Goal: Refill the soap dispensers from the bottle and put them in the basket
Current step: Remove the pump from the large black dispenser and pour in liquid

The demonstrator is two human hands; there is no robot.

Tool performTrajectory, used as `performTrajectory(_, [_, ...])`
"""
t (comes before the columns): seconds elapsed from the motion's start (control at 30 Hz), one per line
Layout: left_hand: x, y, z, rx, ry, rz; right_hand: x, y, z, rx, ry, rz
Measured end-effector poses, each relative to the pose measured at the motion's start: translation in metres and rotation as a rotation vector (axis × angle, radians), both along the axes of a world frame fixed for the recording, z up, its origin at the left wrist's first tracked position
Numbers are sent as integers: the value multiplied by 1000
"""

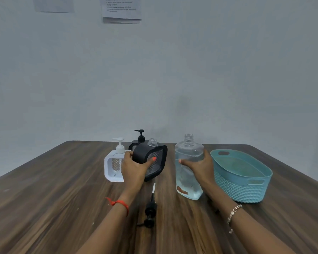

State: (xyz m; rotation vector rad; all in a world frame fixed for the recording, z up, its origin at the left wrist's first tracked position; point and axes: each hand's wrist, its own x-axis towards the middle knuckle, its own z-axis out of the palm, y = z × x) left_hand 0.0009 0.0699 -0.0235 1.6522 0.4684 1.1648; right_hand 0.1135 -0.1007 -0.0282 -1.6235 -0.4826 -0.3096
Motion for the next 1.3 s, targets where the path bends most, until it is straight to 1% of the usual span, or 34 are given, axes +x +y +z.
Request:
performTrajectory(0.2, [-6,-9,4,99,-7,105,-22,1,22,-200,-190,-96])
performTrajectory(0.33, [-11,-17,6,151,-18,145,-37,2,40,-278,-226,-63])
performTrajectory(0.53, [-19,-20,7,147,-26,180,-54,5,53,-467,-371,-136])
performTrajectory(0.87, [-34,-29,7,140,-28,198,-61,5,62,-707,-462,-202])
performTrajectory(1.07, [-35,-35,5,156,9,187,-58,1,62,-771,-493,-216])
performTrajectory(1.3, [-33,-41,3,120,27,193,-56,-4,64,-866,-552,-268])
